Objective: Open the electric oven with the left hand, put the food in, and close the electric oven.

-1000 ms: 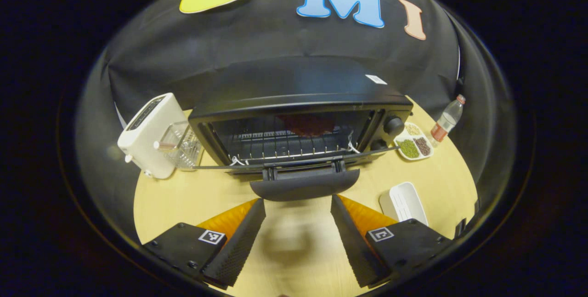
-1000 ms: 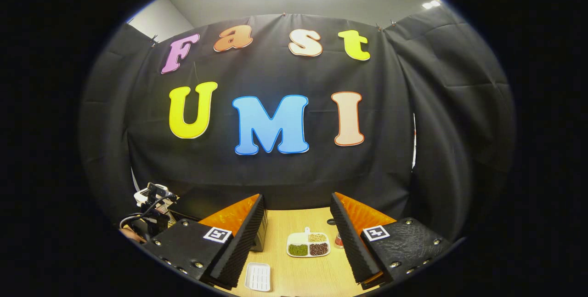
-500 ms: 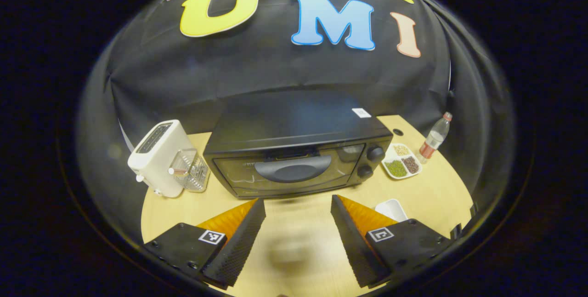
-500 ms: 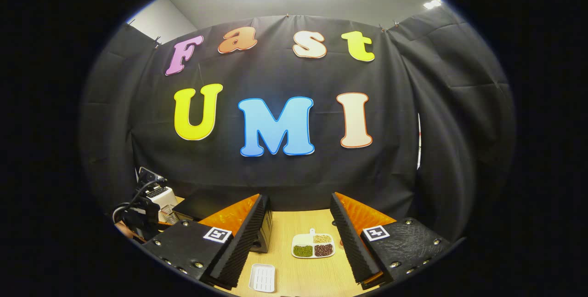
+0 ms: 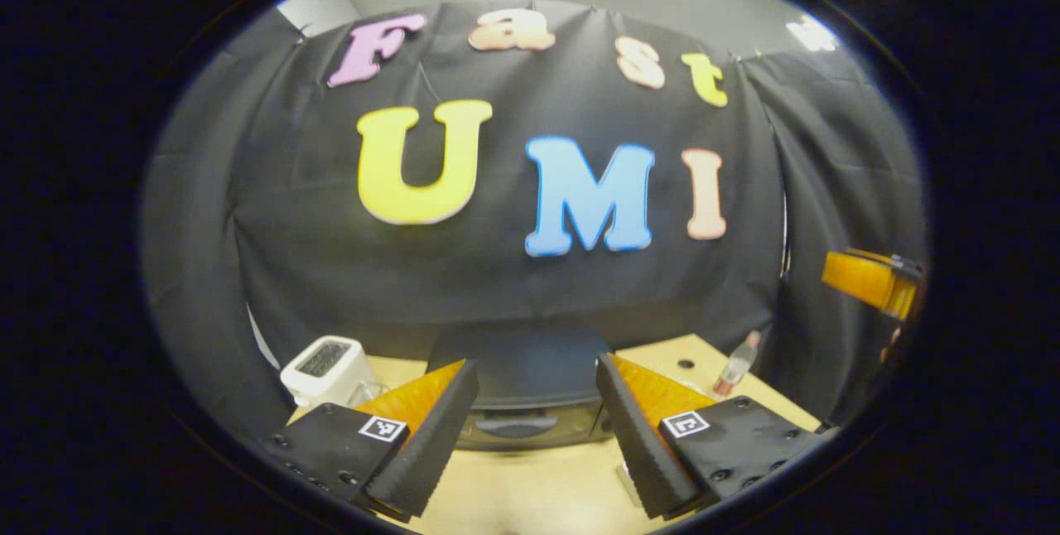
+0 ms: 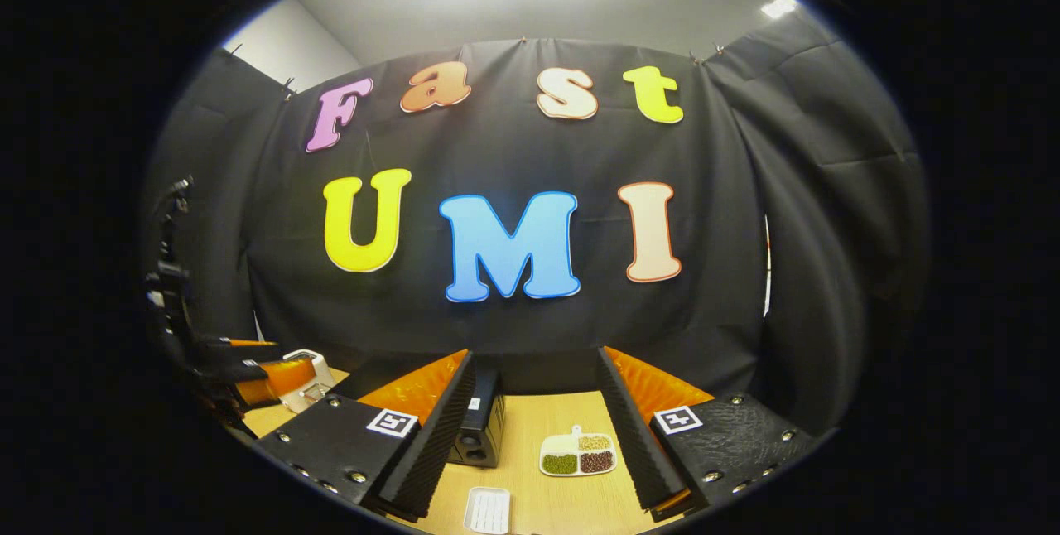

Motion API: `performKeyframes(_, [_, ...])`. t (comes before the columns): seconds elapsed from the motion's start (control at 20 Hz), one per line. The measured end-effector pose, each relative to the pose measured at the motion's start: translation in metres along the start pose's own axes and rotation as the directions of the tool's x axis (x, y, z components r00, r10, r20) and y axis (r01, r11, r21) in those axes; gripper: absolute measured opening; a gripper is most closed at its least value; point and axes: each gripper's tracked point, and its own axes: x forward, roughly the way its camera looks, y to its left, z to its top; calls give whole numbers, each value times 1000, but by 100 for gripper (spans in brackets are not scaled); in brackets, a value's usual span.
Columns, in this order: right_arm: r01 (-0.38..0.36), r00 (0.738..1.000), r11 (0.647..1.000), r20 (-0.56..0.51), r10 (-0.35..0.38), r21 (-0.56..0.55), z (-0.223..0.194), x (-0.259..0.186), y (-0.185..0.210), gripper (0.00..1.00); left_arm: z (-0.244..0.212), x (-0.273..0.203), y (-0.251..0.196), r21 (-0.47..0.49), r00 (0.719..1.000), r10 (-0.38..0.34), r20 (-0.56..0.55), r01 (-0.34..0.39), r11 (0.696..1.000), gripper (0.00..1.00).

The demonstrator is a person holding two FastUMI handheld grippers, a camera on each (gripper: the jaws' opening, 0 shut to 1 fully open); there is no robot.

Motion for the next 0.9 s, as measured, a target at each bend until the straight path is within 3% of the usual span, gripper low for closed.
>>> performKeyframes(0.35, [-67,996,998,67,67,10,36,-18,23,89,83,-67,-35,-45,983,10,182,-1,999,99])
performKeyframes(0.5, [-97,993,995,63,96,14,42,-27,13,89,84,-77,-41,-31,982,26,184,-21,999,96])
performKeyframes(0.55, [-101,993,995,62,100,13,39,-27,11,89,81,-77,-45,-23,985,30,170,-27,999,99])
performKeyframes(0.65, [-106,993,994,62,105,12,34,-29,5,89,77,-82,-52,-24,986,40,163,-37,999,93])
performKeyframes(0.75, [-109,992,994,58,108,18,18,-27,7,89,74,-91,-56,-21,985,57,162,-54,998,99])
performKeyframes(0.9, [-155,986,987,67,152,38,13,-28,7,89,73,-98,-59,-26,982,88,164,-85,996,96])
